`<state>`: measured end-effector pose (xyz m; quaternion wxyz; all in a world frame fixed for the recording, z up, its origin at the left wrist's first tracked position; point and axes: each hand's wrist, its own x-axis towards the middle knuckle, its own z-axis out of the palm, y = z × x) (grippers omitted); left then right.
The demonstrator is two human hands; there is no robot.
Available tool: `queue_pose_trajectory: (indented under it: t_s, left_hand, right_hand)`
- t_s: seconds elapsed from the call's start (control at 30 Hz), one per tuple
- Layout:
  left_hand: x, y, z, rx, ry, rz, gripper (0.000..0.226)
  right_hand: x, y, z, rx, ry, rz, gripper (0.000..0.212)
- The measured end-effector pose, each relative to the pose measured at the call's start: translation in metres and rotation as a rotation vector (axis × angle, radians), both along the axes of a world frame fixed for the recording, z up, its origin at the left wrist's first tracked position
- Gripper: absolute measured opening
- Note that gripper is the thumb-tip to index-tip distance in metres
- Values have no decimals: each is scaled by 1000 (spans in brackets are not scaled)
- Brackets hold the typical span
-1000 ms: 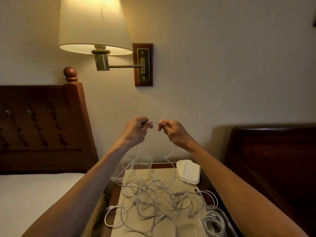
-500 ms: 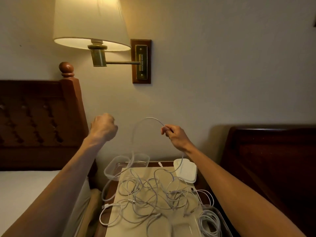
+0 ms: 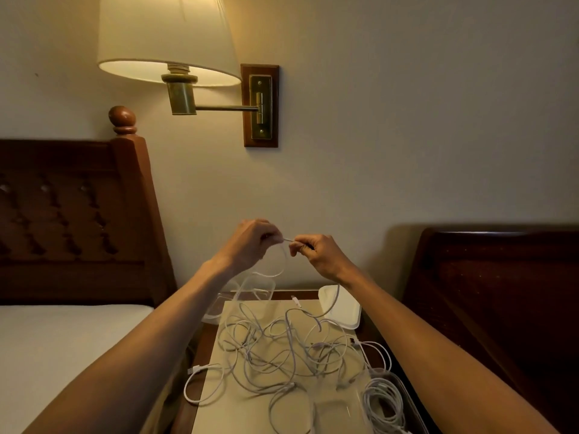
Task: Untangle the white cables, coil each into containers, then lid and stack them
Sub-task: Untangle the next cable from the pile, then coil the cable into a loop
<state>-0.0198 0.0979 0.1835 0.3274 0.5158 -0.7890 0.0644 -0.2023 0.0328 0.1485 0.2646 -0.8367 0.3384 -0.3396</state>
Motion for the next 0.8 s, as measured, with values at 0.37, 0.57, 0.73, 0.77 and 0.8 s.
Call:
queue_pose_trajectory:
  t_s: [0.37, 0.57, 0.73, 0.77, 0.8]
  left_hand:
    - [35, 28, 24, -442, 393, 283, 11]
    - [52, 33, 11, -413, 487, 376, 13]
    - [58, 34, -36, -120, 413, 427, 17]
    - [57, 35, -48, -83, 372, 428, 18]
    - [56, 36, -57, -63, 326, 421, 19]
  right_hand:
    - [-18, 13, -45, 303, -203, -39, 31]
    - [-18, 12, -27, 466, -390, -4, 30]
    - [-24, 14, 16, 708, -708, 185, 29]
    - [-27, 15, 25, 768, -749, 245, 30]
    - [-29, 15, 33, 820, -781, 297, 32]
